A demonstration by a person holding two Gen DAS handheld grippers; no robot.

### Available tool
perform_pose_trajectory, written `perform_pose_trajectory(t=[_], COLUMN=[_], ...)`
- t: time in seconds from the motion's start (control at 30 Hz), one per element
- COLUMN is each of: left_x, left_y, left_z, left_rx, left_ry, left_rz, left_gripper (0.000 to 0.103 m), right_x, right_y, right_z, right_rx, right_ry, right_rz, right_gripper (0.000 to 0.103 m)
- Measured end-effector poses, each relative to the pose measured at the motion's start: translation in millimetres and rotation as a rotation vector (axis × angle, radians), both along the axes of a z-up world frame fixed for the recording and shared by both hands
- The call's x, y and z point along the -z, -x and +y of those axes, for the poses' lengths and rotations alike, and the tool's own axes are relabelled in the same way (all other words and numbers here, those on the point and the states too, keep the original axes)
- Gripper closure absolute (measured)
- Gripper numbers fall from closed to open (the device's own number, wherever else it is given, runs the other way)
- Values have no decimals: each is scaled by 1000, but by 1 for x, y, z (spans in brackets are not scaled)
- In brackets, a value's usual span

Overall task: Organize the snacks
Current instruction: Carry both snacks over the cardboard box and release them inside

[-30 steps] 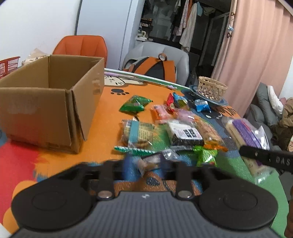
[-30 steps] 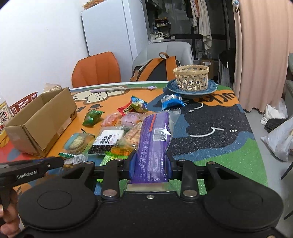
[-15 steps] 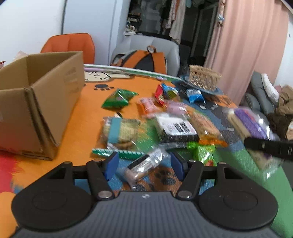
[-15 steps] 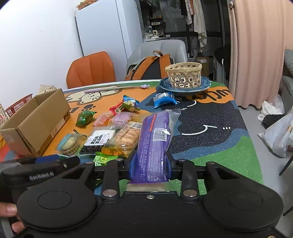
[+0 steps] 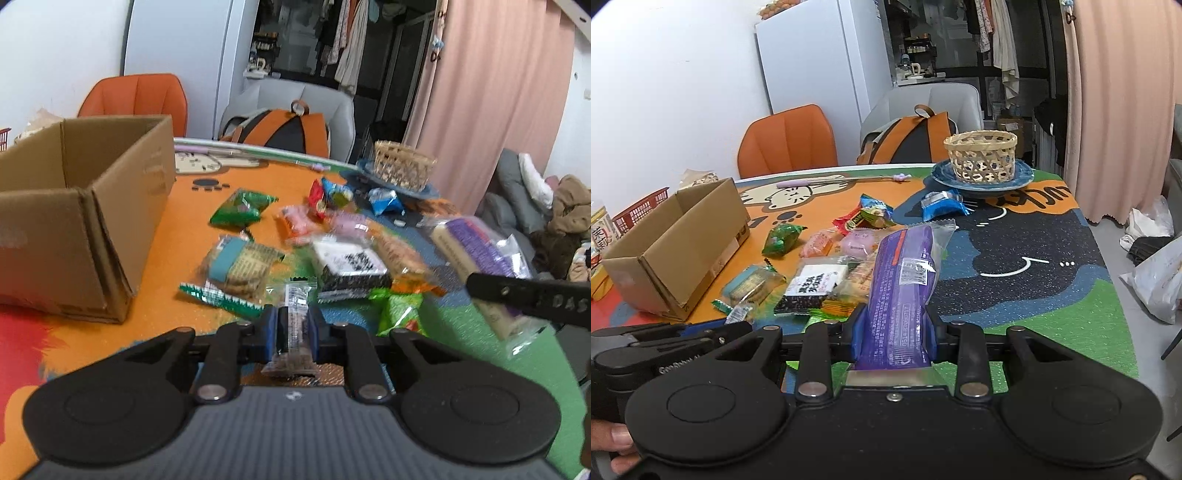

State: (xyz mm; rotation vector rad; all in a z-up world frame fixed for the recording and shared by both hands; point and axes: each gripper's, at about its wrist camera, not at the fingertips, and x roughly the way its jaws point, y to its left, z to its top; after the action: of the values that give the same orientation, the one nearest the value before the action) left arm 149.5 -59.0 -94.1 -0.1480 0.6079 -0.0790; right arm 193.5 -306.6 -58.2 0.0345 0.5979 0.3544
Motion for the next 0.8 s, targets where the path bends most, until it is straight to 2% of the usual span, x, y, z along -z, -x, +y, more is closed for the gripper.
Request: perform_pose_trajectory(t=[0.53, 0.8], left_x=[-56, -75], left_y=[10, 7], left_z=[39, 67], left_rx=[-56, -96], left_ry=[37, 40], left_rz=[-127, -159], left_gripper=[86, 86], right_x=[-36, -48], right_y=[-4, -11], right_z=[52, 84], right_rx=[-103, -140], right_ry=[-6, -17], right_rz=[-71, -91], right_gripper=[71, 71])
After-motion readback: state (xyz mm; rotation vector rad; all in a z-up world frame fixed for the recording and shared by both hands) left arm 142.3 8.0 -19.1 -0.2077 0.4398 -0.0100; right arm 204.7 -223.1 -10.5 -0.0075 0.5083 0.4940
